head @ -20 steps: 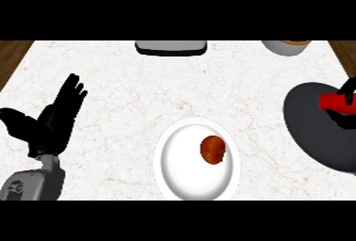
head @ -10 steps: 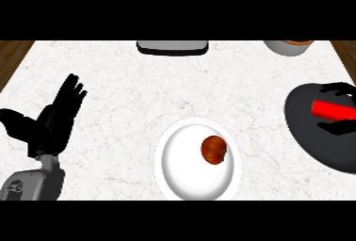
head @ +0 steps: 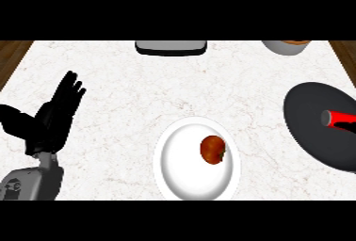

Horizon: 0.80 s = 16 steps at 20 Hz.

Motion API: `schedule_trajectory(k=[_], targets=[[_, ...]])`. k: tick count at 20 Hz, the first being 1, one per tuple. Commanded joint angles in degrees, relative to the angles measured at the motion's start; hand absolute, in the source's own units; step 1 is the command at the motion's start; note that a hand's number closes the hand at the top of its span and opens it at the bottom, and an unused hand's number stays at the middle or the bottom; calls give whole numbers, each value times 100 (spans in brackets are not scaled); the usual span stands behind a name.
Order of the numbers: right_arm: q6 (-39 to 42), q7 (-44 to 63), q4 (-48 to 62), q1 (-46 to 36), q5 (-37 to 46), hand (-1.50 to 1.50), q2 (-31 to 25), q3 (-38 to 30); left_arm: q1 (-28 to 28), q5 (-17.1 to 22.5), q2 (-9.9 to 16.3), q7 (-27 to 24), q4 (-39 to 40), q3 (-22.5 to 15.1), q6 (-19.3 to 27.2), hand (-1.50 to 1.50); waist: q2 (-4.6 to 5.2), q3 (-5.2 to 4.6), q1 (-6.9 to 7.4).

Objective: Pick the can from the plate and place it in the pan

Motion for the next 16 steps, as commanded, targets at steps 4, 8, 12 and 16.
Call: schedule_trajectory(k=[4, 8, 12, 16], targets=[[1800, -418, 800, 162, -977, -150, -919, -918, -64, -71, -62, 69, -69, -46, 93, 0, 18, 12, -27], [2914, -968, 990, 650, -1222, -150, -1519, -1120, 194, -182, -139, -31, -194, -102, 182, 0, 3, 22, -52], [3686, -999, 993, 852, -1400, -150, -1609, -1152, 258, 104, 71, -128, -101, 127, -147, 0, -10, 19, -49], [3761, -1458, 771, 1358, -1449, -150, -1624, -1103, 100, 19, -49, 130, -213, 51, 83, 0, -23, 37, -127]])
